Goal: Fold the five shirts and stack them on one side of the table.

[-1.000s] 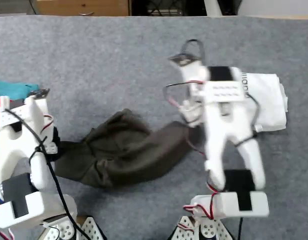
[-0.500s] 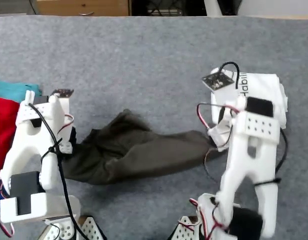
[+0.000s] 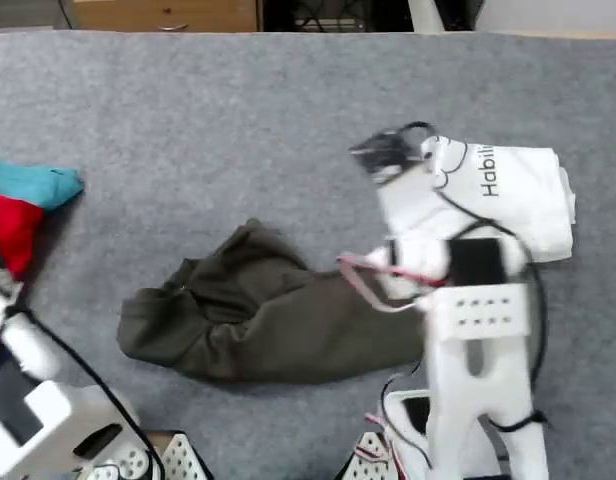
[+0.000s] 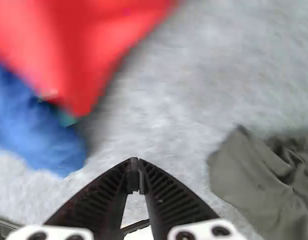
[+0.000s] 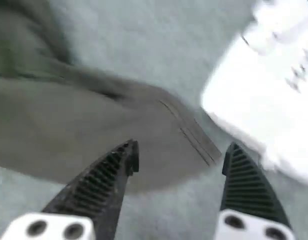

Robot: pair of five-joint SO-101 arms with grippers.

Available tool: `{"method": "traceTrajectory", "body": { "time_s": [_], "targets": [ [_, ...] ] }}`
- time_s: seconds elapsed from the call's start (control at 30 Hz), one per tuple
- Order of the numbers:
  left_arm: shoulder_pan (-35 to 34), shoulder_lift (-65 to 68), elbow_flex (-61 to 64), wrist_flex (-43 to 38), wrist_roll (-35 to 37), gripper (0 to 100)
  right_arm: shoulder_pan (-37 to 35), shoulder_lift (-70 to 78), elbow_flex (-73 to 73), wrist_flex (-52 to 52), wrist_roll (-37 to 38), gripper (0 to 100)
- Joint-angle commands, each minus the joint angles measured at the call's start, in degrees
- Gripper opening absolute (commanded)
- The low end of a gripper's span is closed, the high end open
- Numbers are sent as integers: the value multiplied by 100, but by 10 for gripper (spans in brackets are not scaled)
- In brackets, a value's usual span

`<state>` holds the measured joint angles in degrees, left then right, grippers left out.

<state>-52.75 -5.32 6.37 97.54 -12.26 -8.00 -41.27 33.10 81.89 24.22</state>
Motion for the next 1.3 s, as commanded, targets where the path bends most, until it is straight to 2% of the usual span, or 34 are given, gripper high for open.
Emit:
{"method": "traceTrajectory", "body": {
  "time_s": [0.0,0.1,0.17,0.3,0.57,0.73,0.9,1.0,1.13,1.27],
  "targets": [
    [-822,-70,-330,105,-18,29,-1749,75,-163,-668,-835,279],
    [-1305,-35,-356,70,-360,29,-2954,655,-171,-1301,-985,279],
    [-1534,-18,-365,62,-607,29,-3429,1244,-189,-1732,-985,279],
    [-1921,-18,-321,-132,-1073,29,-4044,2580,-505,-2286,-985,279],
    [-2281,-18,-295,-431,-1108,29,-4756,5130,-2255,-2391,-985,279],
    [-2281,-18,-295,-475,-1108,29,-4844,6431,-3231,-2365,-985,250],
    [-2360,-9,-295,-642,-1116,29,-4818,7073,-3864,-2075,-985,18],
    [-2369,-9,-295,-703,-1116,29,-4747,7116,-4145,-1714,-985,38],
    [-2334,-9,-295,-703,-1116,29,-4536,7011,-4646,-1099,-985,15],
    [-2273,62,-295,-703,-1116,29,-3991,6677,-5279,-589,-985,14]
  ]
}}
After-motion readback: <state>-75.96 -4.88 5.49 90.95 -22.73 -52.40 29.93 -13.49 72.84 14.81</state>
